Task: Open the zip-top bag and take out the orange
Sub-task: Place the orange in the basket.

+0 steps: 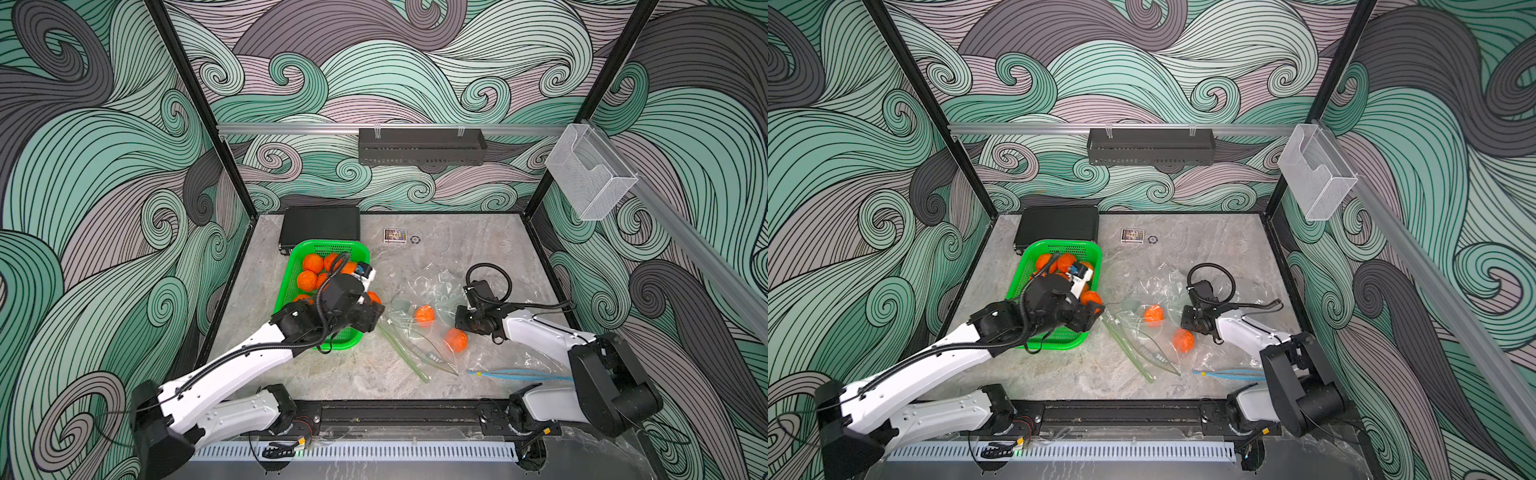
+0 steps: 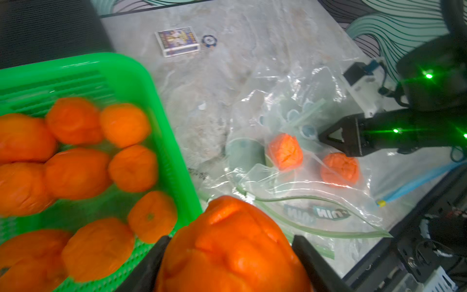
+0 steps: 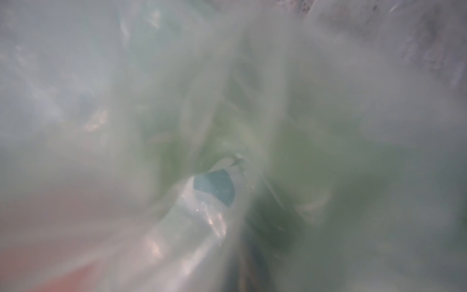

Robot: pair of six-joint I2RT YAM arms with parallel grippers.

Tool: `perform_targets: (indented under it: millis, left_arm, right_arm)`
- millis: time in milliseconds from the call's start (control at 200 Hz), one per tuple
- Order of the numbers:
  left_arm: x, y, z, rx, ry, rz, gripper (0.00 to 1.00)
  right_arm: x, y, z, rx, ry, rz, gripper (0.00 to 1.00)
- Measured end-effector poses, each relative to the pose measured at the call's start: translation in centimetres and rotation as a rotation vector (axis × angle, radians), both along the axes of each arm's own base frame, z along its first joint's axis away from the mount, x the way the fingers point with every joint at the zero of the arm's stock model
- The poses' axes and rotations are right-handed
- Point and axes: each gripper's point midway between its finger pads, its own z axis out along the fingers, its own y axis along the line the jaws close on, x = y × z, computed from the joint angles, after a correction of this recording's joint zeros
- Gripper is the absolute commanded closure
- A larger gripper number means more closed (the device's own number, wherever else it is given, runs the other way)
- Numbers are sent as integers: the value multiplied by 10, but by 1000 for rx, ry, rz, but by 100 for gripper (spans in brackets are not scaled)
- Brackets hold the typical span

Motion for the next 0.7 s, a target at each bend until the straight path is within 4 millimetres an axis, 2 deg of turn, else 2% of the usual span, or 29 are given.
perform_targets:
  millis: [135, 350, 505, 700]
  left_arm:
    - [0, 45, -16, 48, 56, 158, 52]
    - [-5, 85, -41, 137, 143, 309, 53]
    - [-5, 103, -45, 154, 171, 383, 53]
    - [-5, 113, -54, 174, 213, 438, 53]
  right_arm:
    - [0, 0, 1, -19, -14, 5, 88]
    - [0, 2, 1, -34, -21, 14, 87]
    - [0, 2, 1, -36, -21, 15, 87]
    - [0, 3, 1, -39, -23, 17, 87]
